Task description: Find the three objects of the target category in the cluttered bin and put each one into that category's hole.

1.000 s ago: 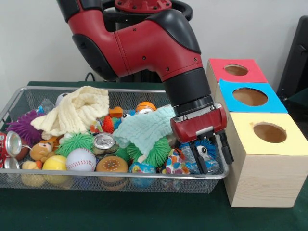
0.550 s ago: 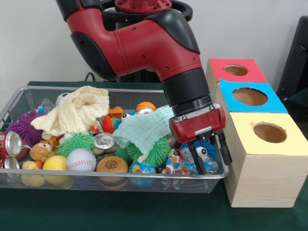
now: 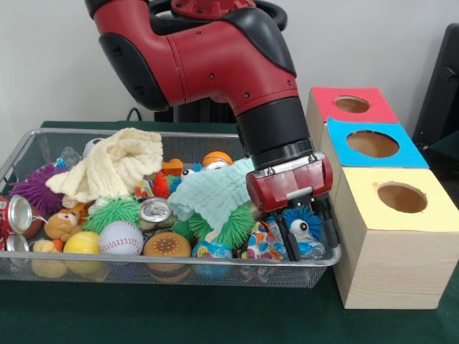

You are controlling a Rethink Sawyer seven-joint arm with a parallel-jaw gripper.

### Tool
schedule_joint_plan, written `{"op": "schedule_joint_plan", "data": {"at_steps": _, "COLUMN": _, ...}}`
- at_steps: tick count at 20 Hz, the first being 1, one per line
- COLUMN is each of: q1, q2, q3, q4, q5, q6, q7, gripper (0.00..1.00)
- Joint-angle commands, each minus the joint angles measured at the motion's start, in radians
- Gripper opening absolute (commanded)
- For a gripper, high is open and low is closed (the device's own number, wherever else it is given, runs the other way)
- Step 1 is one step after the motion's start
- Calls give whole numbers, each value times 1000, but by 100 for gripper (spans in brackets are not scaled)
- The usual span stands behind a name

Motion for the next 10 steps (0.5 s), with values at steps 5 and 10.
{"op": "schedule_joint_plan", "data": {"at_steps": 5, "q1": 90, "q2": -2, "q3": -161, "q4": -80, "q5": -51, "q6": 77, "q7": 47, "gripper": 100}}
{"op": "schedule_joint_plan", "data": {"at_steps": 10, "q1": 126, "q2": 22, "q3": -210, "q4": -90, "q5": -54, "q6": 85, "q7": 42, "gripper": 100}}
